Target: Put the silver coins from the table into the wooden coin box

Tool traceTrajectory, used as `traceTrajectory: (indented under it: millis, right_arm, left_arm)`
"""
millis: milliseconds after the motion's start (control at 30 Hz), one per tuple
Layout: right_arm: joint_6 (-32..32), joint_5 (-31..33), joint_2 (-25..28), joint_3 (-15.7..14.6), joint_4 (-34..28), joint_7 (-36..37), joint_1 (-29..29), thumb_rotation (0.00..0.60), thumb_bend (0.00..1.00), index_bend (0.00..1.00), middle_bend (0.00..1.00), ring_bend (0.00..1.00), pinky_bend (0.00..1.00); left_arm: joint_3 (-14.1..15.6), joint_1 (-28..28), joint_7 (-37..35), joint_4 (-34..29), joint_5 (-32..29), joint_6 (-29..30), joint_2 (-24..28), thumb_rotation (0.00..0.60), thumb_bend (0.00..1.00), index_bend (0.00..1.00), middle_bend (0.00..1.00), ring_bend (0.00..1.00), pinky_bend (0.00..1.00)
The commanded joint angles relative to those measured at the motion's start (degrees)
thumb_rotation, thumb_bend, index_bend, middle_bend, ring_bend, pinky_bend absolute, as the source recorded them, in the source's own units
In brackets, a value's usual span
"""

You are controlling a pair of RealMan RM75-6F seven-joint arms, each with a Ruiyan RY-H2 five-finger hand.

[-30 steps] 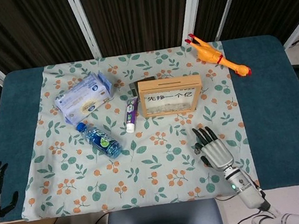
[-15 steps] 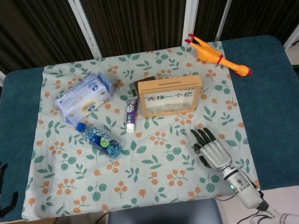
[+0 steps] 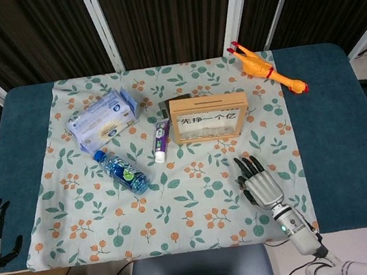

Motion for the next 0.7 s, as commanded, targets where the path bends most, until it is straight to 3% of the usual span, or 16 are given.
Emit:
traceTrajectory:
  millis: [33,400,700]
  right_arm:
    - [0.08,0.01,-0.11,0.1,0.16,0.06,0.02,0.6,0.42,0.62,0.06,0.0,0.0]
    - [0.91,-0.42,-0.61,0.28,1.12,0.66,0.02,0.6,0.46,0.66,0.09,0.0,0.0]
    - [1.5,-1.07,-0.69,0.13,1.67,1.06,0.09,0.6,0.47,0.64,0.1,0.0,0.0]
  left_arm:
    - [0.01,-0.02,-0.03,0.0,0.01,-0.05,-0.02,0.6,0.37,0.0,0.0,0.0,0.0]
    - [-0.03,-0.2,-0.41,0.2,0.34,0.08,-0.14,0.6,0.38,0.0,0.0,0.0,0.0]
    - [-0.07,-0.34,-0.37,-0.05,0.6,0.24,-0.05,0.6,0.38,0.0,0.0,0.0,0.0]
